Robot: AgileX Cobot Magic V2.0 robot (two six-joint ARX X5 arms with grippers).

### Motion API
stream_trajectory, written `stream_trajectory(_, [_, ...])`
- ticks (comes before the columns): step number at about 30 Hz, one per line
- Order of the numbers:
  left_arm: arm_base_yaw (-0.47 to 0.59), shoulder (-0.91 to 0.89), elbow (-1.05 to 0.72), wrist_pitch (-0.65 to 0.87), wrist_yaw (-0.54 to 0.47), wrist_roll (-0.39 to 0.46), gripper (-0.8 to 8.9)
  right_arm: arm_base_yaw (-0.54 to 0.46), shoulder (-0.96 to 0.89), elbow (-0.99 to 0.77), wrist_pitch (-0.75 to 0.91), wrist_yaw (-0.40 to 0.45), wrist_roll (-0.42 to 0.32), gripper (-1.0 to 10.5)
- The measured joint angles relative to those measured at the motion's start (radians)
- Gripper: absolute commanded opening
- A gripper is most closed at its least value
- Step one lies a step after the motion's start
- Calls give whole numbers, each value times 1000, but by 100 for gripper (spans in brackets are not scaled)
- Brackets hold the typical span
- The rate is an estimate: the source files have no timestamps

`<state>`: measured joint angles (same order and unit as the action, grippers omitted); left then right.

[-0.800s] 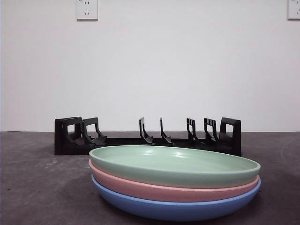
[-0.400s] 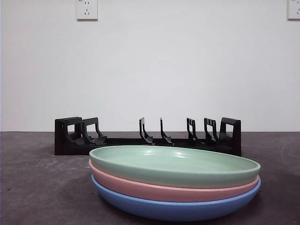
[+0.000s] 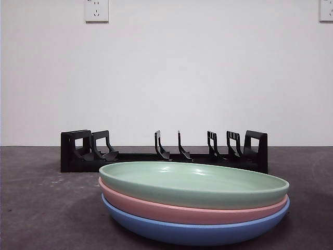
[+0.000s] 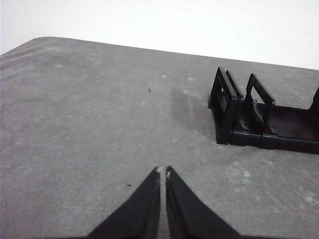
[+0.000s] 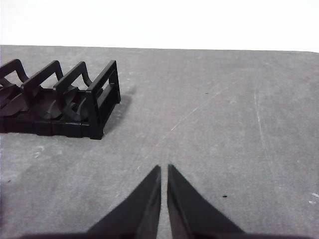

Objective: Place the plate

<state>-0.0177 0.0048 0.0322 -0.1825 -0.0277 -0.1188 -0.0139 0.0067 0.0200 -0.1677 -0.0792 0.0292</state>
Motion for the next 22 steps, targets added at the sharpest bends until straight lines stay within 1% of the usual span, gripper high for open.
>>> stream_trajectory(14, [0,0,0,0,0,0,15,-1,0,-2,0,0,0,22])
stream_trajectory(22, [0,0,0,0,0,0,15,-22,0,-2,0,0,0,22])
